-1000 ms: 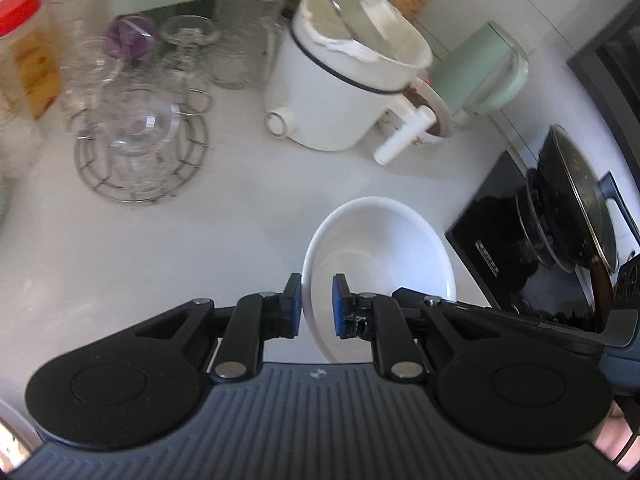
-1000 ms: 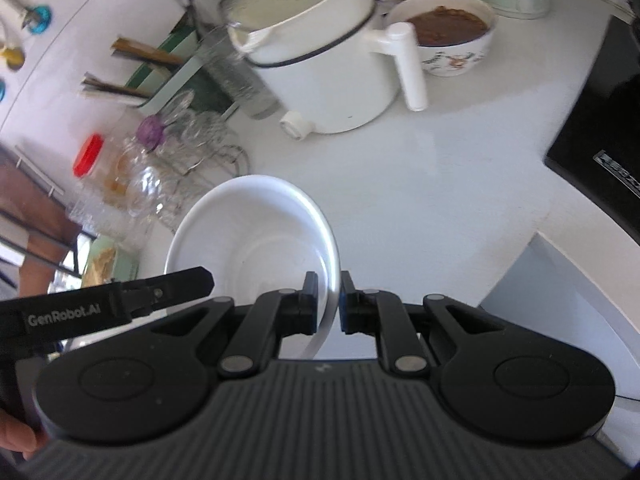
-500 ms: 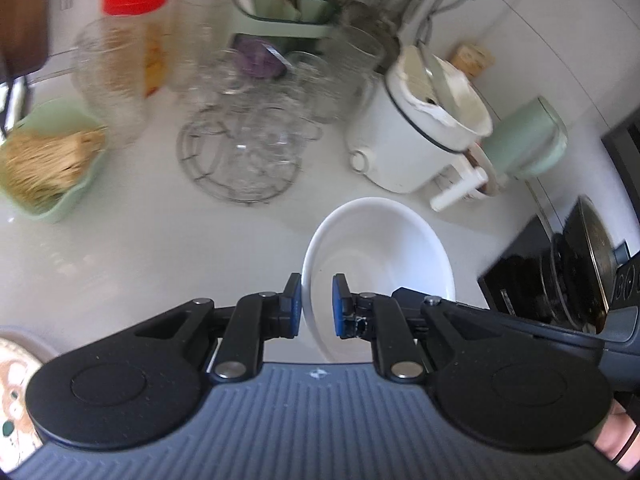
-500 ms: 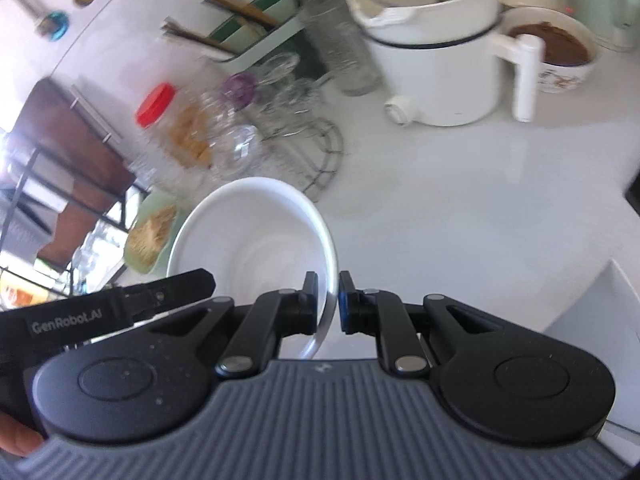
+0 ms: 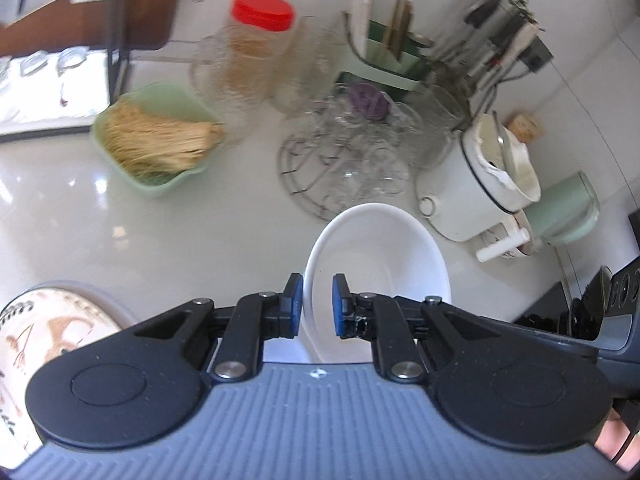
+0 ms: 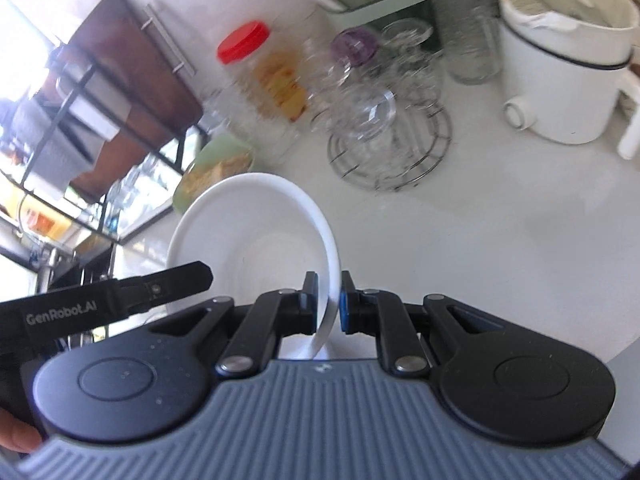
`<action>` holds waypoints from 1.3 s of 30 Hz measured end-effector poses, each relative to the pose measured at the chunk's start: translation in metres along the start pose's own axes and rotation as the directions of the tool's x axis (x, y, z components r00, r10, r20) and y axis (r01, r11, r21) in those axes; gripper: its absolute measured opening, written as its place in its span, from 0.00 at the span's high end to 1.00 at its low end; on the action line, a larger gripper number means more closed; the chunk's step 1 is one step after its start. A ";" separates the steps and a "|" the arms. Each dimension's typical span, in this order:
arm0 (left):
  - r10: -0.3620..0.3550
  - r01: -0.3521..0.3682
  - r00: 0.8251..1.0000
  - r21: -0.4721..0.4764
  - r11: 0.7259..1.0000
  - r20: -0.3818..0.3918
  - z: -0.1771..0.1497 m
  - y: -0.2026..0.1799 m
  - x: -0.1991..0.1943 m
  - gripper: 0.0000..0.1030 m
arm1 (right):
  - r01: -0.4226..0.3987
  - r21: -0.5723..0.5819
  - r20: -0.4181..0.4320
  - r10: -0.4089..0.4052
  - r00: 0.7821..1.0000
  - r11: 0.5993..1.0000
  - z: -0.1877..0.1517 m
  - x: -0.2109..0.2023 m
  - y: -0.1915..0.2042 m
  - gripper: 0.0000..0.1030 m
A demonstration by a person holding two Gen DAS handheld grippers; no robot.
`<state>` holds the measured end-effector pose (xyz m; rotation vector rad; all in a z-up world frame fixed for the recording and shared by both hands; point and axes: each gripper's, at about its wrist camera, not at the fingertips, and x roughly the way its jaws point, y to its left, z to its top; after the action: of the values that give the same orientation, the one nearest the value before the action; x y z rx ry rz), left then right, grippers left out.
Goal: Organize plates and bowls
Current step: 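Lift the white bowl with both grippers and carry it over the pale-blue bowls, then lower the white bowl into the pale-blue bowls and open both grippers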
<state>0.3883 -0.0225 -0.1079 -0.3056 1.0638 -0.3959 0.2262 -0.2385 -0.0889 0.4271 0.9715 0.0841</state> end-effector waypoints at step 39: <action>0.121 -0.142 0.977 -0.110 0.984 -0.175 -0.051 0.078 0.026 0.38 | 0.137 -0.143 -0.176 -0.162 0.971 0.980 -0.039 0.063 0.040 0.74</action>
<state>0.3671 0.0323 -0.1841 -0.3122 1.2696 -0.2408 0.2351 -0.1737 -0.1417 0.2269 1.1738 0.0509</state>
